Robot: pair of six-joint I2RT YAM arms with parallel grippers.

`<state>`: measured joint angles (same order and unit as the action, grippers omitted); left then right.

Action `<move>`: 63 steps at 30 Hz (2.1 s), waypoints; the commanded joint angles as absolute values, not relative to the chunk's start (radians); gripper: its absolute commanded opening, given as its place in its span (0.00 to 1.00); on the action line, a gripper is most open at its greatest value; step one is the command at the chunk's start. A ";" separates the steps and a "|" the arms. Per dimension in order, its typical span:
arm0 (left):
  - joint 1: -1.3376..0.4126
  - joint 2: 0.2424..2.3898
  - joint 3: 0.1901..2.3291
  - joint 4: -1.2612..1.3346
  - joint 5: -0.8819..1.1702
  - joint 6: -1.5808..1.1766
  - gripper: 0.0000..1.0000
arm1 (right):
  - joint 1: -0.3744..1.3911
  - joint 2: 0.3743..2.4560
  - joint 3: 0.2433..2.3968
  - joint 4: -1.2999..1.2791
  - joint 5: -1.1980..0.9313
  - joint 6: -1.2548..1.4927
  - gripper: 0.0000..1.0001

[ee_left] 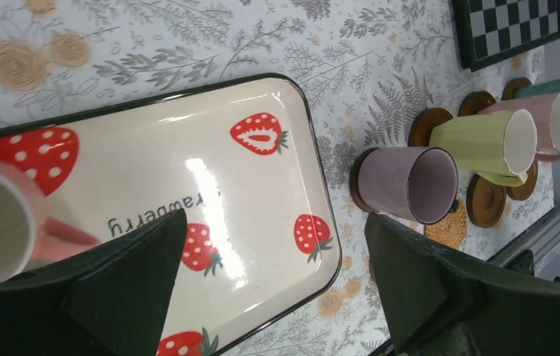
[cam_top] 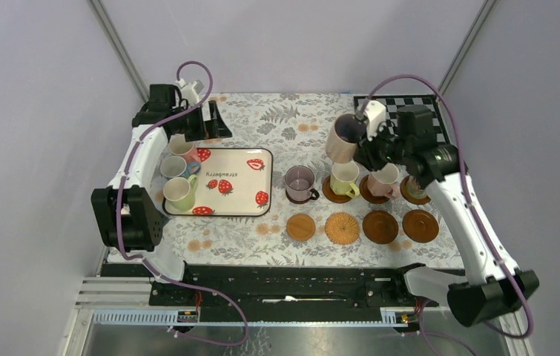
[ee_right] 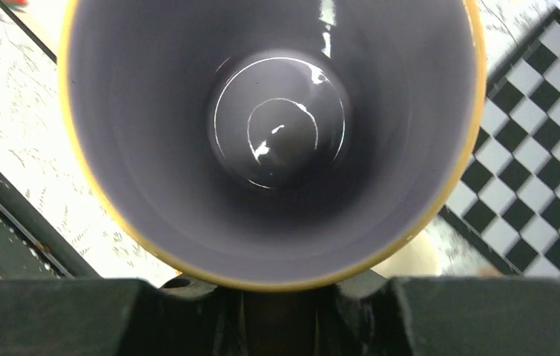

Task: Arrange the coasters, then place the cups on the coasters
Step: Place the cup on the coaster.

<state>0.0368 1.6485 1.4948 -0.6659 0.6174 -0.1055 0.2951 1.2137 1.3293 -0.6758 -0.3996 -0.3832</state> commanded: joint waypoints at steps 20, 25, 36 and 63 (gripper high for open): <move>-0.110 1.727 1.602 -0.566 0.610 -0.116 0.99 | -0.176 1.054 1.320 -0.945 -0.486 -0.666 0.00; -0.114 1.727 1.601 -0.566 0.600 -0.114 0.99 | -0.377 1.088 1.317 -1.032 -0.623 -0.821 0.00; -0.131 1.751 1.646 -0.583 0.590 -0.110 0.99 | -0.649 1.103 1.234 -1.157 -0.729 -1.167 0.00; -0.164 1.852 1.840 -0.697 0.544 -0.091 0.99 | -0.857 1.124 1.001 -1.177 -0.699 -1.579 0.00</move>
